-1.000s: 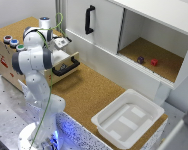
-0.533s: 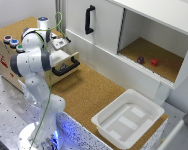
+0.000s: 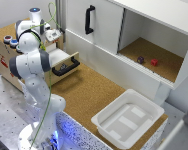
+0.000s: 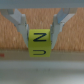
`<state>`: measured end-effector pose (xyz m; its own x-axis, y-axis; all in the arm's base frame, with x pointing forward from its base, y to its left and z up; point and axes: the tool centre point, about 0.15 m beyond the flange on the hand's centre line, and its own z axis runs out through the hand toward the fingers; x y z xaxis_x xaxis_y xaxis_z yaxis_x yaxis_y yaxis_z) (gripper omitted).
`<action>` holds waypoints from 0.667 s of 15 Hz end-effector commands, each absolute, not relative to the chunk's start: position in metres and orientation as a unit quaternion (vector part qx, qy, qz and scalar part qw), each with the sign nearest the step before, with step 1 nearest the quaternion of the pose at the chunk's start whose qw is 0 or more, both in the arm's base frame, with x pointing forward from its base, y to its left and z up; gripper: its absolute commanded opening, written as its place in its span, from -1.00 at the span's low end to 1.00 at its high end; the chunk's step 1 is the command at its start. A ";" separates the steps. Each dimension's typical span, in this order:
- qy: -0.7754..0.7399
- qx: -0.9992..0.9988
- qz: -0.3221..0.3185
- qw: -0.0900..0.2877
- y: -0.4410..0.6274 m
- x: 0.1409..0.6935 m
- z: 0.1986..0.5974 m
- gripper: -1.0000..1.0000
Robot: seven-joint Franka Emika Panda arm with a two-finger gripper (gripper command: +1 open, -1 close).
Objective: Place the yellow block on top of the drawer
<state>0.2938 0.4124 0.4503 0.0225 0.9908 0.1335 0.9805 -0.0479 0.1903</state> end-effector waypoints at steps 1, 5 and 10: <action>0.700 0.707 0.068 0.076 0.479 0.288 0.487 -1.00; 0.716 0.693 0.041 0.081 0.496 0.280 0.472 -1.00; 0.692 0.718 -0.021 0.076 0.485 0.288 0.451 -1.00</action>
<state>0.2749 0.4626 0.4565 -0.0356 0.9965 0.0755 0.9844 0.0219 0.1747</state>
